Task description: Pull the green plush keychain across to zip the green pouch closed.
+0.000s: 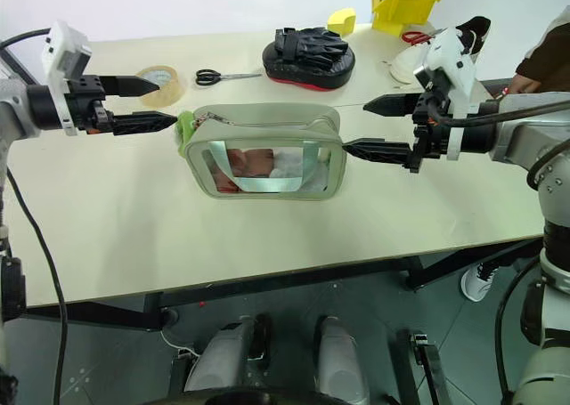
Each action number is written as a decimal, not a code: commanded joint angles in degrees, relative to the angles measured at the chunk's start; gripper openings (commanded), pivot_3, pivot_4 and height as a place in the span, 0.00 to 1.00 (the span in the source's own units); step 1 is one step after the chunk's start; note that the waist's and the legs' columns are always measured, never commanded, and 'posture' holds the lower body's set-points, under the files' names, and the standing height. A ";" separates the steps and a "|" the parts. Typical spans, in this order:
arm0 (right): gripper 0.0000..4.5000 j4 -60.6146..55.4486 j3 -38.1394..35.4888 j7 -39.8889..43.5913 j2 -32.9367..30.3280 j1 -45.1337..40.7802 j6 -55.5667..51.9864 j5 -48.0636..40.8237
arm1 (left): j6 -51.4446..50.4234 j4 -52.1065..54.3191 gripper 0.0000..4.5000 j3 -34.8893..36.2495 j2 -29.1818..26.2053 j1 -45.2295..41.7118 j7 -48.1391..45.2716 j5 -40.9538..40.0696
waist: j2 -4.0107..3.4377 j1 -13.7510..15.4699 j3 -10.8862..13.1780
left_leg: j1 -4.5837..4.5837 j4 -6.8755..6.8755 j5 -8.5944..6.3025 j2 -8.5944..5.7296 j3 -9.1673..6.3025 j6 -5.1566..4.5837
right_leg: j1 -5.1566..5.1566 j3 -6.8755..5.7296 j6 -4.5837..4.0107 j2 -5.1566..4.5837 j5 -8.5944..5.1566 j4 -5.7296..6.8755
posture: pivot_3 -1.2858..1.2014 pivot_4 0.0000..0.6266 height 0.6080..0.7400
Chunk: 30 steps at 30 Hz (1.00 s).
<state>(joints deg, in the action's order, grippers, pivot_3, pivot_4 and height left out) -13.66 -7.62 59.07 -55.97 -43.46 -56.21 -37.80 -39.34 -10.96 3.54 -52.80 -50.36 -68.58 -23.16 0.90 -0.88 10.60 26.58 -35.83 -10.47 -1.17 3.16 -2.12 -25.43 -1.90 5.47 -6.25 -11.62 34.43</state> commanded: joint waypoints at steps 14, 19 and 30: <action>1.00 2.19 6.86 1.72 3.05 -7.13 7.65 3.23 | 1.58 -2.39 0.98 4.75 -2.32 -1.66 3.99 0.01 | -0.01 -0.10 0.00 | 0.03 0.00 -0.03 -0.02 0.12 -0.05 | -0.04 -0.05 -0.02 -0.10 0.03 -0.08 | 0.52 0.24 1.00; 1.00 5.77 11.99 3.24 7.26 -10.98 11.47 6.69 | 0.89 -4.06 0.98 7.30 -3.17 -1.65 5.94 -0.75 | 0.00 -0.05 0.00 | 0.05 -0.04 -0.03 -0.02 0.12 -0.05 | -0.05 -0.11 -0.01 -0.10 0.04 -0.04 | 0.52 0.24 1.00; 1.00 9.76 16.72 8.29 10.01 -11.65 17.12 11.82 | -3.47 6.45 0.98 11.01 -3.84 8.17 8.75 -4.40 | 0.00 0.06 0.00 | 0.09 -0.13 -0.08 -0.06 0.20 -0.12 | -0.03 -0.14 -0.05 -0.20 0.09 -0.04 | 0.52 0.24 1.00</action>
<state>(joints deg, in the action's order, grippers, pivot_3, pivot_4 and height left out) -2.56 10.22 66.53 -45.40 -54.22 -40.18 -26.10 -42.42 -6.72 12.19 -55.45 -41.95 -60.42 -26.37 0.90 -0.82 10.60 26.65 -35.95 -10.54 -1.23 3.36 -2.24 -25.47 -2.05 5.44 -6.46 -11.52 34.40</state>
